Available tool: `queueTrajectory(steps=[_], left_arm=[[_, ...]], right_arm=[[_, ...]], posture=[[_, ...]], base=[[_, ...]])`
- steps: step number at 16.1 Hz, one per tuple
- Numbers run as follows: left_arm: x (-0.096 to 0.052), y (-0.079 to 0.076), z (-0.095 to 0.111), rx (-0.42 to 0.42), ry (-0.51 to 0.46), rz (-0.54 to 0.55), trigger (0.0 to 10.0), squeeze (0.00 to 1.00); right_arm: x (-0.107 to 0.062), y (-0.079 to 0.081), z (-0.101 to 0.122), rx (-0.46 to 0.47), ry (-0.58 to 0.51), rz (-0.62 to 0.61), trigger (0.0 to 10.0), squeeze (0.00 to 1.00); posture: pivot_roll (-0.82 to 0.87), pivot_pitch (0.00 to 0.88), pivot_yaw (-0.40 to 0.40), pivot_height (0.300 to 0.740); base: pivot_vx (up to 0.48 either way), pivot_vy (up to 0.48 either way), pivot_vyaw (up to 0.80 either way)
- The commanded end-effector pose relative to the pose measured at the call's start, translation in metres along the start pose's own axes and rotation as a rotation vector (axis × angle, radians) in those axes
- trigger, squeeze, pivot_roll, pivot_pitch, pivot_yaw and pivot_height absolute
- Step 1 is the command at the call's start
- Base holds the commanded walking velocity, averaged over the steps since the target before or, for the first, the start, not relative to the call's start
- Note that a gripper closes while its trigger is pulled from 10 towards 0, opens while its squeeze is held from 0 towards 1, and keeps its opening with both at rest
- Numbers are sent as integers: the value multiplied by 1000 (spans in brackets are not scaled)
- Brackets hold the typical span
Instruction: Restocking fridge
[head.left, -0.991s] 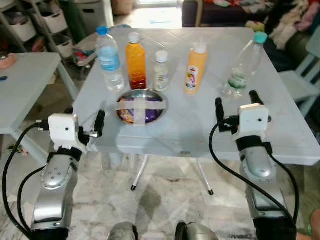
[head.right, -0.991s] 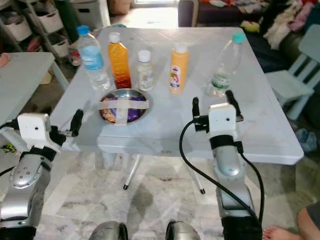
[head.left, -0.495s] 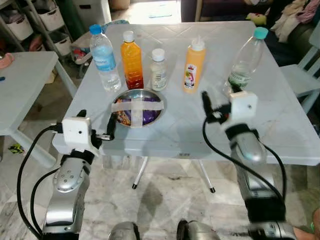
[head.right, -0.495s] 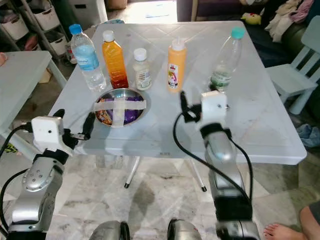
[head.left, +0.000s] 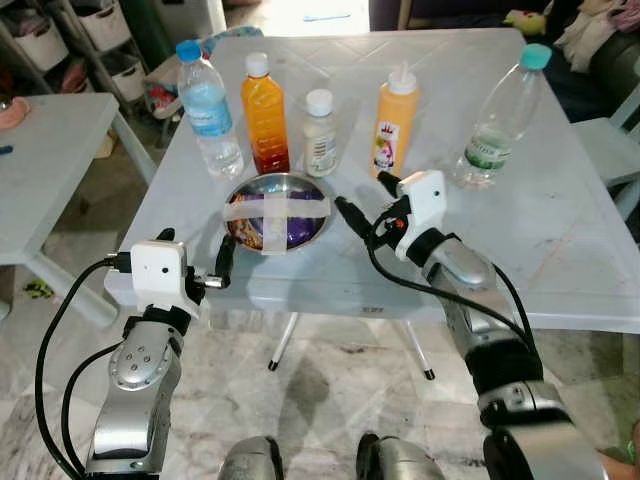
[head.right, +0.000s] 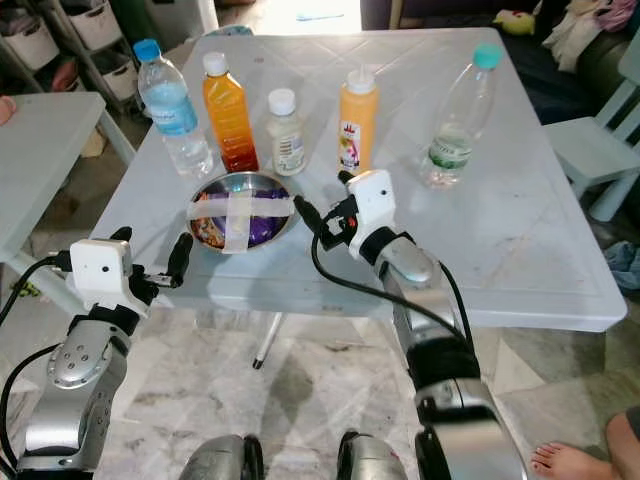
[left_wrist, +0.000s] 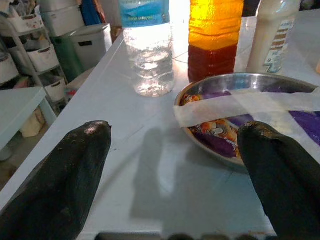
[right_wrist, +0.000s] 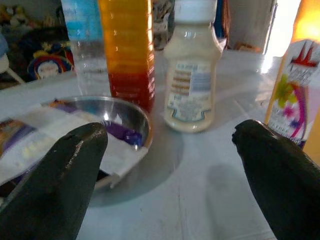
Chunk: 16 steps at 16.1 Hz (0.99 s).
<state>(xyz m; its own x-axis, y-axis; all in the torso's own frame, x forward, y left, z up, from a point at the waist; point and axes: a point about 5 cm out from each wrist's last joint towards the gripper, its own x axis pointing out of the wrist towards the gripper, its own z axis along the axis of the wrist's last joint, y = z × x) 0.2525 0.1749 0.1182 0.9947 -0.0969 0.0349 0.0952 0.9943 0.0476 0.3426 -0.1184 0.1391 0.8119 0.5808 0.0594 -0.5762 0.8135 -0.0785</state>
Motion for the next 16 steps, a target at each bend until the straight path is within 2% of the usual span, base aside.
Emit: queueTrajectory(steps=[1, 3, 4, 8, 10, 13, 14, 16], left_arm=[[-2, 2, 3, 20, -3, 3, 10000, 0], [-2, 2, 5, 26, -4, 3, 10000, 0], [-2, 3, 6, 30, -5, 3, 10000, 0], [-9, 7, 12, 55, -8, 10, 10000, 0], [-12, 9, 13, 64, -5, 12, 10000, 0], [-16, 12, 15, 78, 2, 11, 10000, 0], [-17, 12, 15, 82, 7, 11, 10000, 0], [-17, 12, 15, 84, 9, 13, 10000, 0]], right_arm=[[6, 1, 2, -13, -6, 19, 10000, 0], [13, -5, -4, 12, 38, 25, 10000, 0], [16, -6, -2, -11, 41, 39, 10000, 0], [30, -5, 13, -60, -15, 91, 10000, 0], [33, -2, 12, -61, -11, 104, 10000, 0], [34, 2, -8, -67, 135, 104, 10000, 0], [30, 7, -25, -49, 224, 120, 10000, 0], [24, 12, -33, -30, 241, 149, 10000, 0]], posture=[[122, 163, 77, 740], [135, 167, 80, 740], [148, 172, 81, 740], [187, 188, 82, 740], [202, 197, 85, 740], [217, 209, 89, 740], [218, 209, 86, 740], [216, 208, 83, 740]], base=[[0, 0, 0], [0, 0, 0], [0, 0, 0], [0, 0, 0], [0, 0, 0], [0, 0, 0], [0, 0, 0], [0, 0, 0]])
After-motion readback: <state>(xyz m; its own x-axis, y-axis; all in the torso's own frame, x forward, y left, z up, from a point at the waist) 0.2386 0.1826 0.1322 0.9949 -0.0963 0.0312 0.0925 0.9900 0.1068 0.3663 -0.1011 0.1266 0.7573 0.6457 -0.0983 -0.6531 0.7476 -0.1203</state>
